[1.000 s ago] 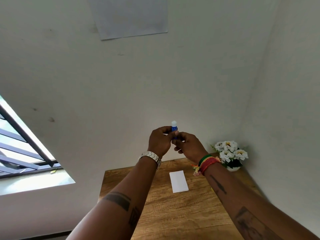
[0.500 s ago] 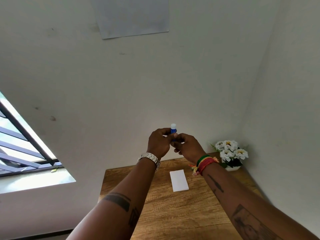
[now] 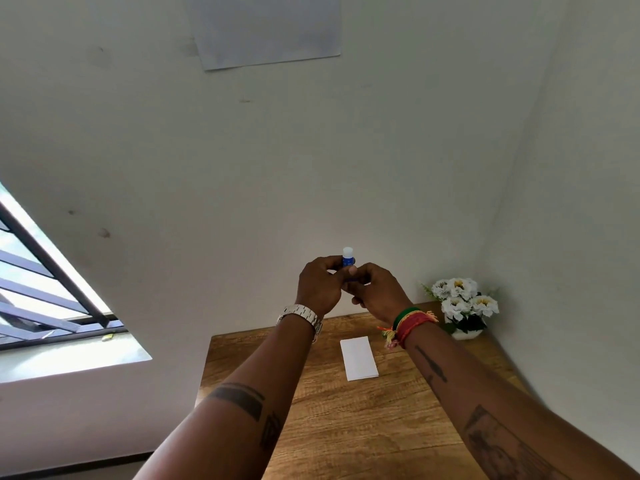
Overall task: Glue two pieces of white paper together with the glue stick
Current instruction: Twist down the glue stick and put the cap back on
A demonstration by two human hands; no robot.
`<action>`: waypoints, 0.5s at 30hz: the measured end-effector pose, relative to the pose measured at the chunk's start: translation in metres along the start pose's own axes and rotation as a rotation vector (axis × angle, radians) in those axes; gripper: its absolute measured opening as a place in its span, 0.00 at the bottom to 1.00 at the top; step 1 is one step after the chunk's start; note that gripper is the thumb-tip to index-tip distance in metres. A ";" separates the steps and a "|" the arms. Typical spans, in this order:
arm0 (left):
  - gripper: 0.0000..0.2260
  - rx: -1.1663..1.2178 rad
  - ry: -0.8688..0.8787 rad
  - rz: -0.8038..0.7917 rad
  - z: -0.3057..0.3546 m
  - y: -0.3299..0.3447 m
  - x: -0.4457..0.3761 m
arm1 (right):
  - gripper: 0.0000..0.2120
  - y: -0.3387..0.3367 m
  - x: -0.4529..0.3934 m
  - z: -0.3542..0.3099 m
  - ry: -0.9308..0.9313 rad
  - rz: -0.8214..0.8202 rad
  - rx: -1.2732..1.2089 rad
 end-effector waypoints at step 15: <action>0.14 -0.010 -0.015 0.019 -0.004 0.002 -0.001 | 0.11 0.005 -0.001 -0.002 0.024 -0.024 -0.005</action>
Point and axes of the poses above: each hand's wrist, its own x-axis away from the middle knuckle, its own y-axis out of the palm, z = x × y, the point moved 3 cm from there along -x, towards the middle knuckle, and after that the axes turned 14 degrees about y, right-handed, at the moved point
